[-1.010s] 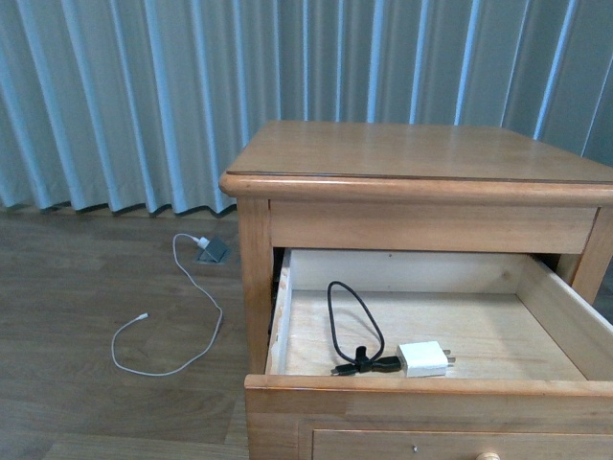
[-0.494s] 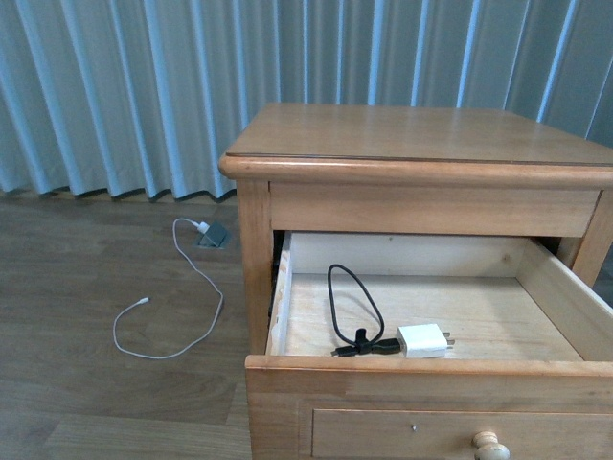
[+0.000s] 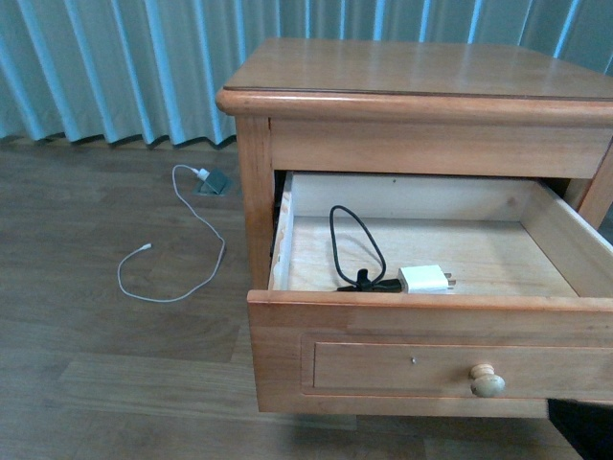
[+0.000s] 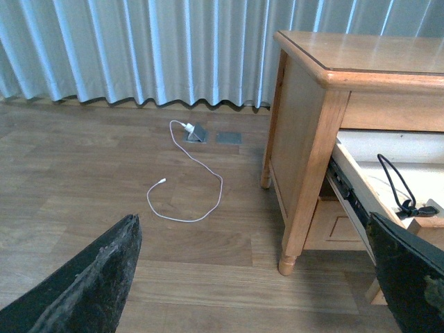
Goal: Put charger into drawer
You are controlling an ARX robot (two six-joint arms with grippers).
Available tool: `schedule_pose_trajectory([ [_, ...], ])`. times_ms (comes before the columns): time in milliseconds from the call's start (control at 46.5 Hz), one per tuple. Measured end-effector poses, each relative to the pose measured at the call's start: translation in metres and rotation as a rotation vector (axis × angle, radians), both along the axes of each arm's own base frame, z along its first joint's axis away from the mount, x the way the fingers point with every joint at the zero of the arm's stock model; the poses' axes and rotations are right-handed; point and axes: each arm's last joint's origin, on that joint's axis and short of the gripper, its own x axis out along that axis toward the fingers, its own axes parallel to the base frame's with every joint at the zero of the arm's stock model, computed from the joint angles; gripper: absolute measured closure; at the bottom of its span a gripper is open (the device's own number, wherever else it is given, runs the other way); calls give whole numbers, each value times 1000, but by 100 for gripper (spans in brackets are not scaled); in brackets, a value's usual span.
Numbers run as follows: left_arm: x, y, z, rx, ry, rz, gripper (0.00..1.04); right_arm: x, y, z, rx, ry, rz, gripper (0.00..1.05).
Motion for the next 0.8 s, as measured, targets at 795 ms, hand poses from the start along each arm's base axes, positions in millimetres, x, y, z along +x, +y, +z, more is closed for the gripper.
schedule_pose_trajectory([
  [795,0,0,0,0,0,0,6,151,60,-41,-154,-148,-105,8],
])
